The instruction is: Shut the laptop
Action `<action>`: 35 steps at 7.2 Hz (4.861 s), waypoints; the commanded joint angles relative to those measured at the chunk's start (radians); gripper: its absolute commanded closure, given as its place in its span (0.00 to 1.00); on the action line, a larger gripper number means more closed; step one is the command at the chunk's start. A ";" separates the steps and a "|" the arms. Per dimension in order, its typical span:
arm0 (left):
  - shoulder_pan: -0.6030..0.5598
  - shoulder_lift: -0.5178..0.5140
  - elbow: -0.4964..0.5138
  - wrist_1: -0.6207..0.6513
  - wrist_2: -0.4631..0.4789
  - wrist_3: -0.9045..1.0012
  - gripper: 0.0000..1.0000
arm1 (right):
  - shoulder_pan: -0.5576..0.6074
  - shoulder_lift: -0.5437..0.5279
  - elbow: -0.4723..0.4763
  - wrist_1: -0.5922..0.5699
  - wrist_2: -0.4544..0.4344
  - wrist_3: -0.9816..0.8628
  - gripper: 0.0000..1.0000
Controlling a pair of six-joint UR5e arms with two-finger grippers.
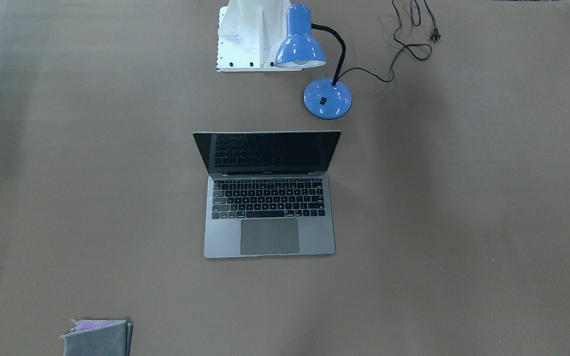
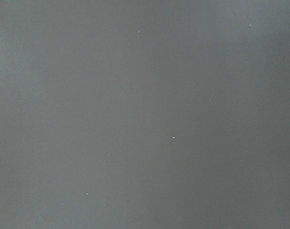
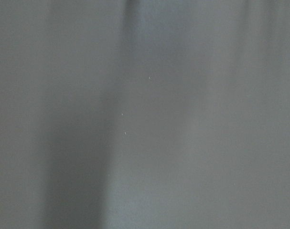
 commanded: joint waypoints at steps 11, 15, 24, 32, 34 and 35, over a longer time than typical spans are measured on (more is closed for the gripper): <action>0.174 -0.139 0.110 -0.462 -0.155 -0.064 0.02 | -0.164 0.074 0.004 0.367 0.121 0.450 0.04; 0.392 -0.232 0.107 -0.581 -0.155 -0.472 0.48 | -0.412 0.169 0.053 0.554 0.113 0.960 0.63; 0.836 -0.441 0.117 -0.898 0.003 -1.245 1.00 | -0.969 0.603 0.174 0.257 -0.486 1.479 1.00; 0.821 -0.507 0.156 -0.878 0.064 -1.242 1.00 | -0.957 0.686 0.052 0.252 -0.548 1.473 1.00; 0.776 -0.531 0.185 -0.878 0.066 -1.239 1.00 | -0.939 0.702 0.029 0.250 -0.547 1.470 1.00; 0.762 -0.560 0.218 -0.878 0.066 -1.238 1.00 | -0.925 0.726 0.000 0.250 -0.547 1.470 1.00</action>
